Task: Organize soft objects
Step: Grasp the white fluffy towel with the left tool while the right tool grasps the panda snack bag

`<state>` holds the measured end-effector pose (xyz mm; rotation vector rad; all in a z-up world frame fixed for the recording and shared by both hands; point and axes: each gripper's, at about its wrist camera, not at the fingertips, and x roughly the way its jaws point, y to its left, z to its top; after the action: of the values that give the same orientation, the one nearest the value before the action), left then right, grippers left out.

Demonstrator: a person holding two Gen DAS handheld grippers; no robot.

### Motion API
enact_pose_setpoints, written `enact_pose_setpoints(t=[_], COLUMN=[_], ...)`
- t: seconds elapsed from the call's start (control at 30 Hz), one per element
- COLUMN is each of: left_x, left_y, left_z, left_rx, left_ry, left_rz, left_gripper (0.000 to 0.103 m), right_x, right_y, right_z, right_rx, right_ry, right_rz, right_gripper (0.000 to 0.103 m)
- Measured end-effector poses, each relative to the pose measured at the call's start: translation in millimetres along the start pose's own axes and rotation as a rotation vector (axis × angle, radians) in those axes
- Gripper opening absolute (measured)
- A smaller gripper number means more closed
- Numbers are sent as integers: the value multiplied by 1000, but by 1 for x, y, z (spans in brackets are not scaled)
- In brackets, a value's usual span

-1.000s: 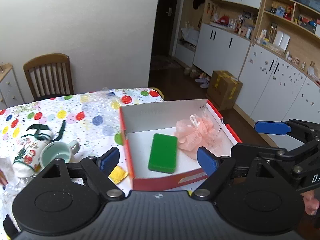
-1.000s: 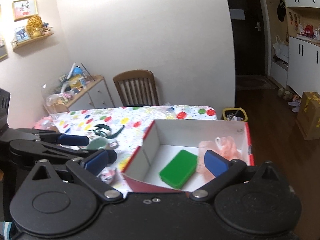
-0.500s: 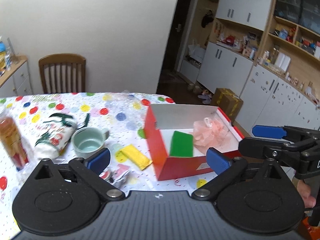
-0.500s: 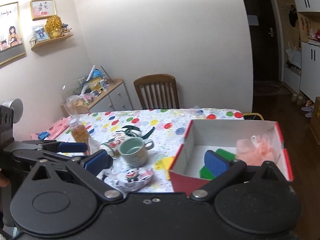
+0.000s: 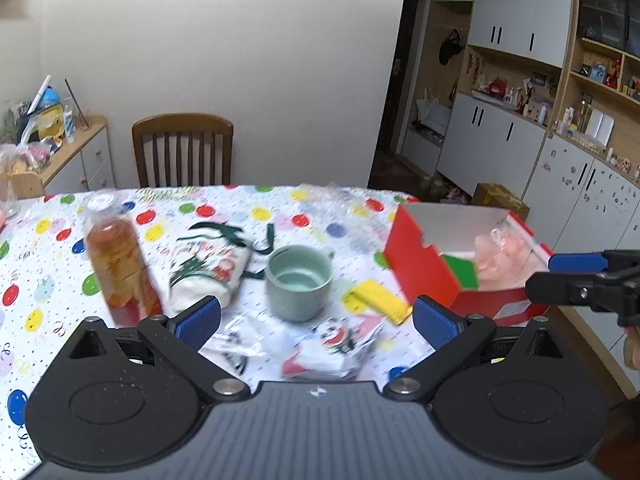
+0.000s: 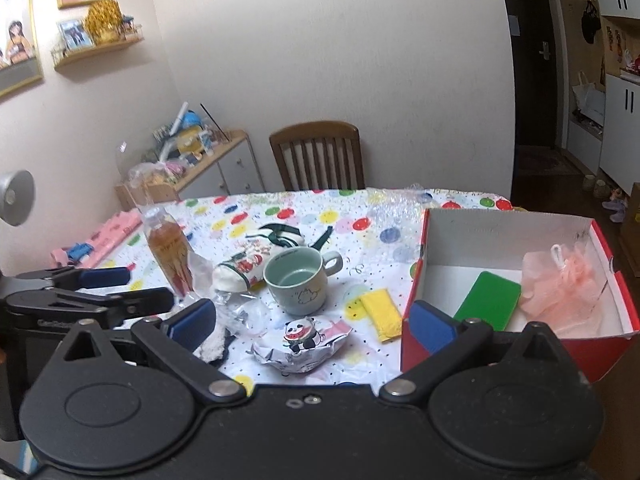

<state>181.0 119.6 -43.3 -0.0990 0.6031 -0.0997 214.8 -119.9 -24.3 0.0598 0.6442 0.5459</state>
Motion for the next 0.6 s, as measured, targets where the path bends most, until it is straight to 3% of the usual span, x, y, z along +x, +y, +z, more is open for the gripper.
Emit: enact_pose_setpoints(t=[0.43, 0.6], left_x=[32, 49], left_y=[77, 104], left_z=[-33, -44], left_rx=[-10, -61], left_ry=[99, 146], left_rz=[45, 77], left_gripper=[103, 103], right_x=[84, 118], right_y=[35, 44], right_z=[-20, -30], right_rx=[40, 53], right_ry=[111, 136], right_rz=[-127, -248], right_gripper=[103, 103])
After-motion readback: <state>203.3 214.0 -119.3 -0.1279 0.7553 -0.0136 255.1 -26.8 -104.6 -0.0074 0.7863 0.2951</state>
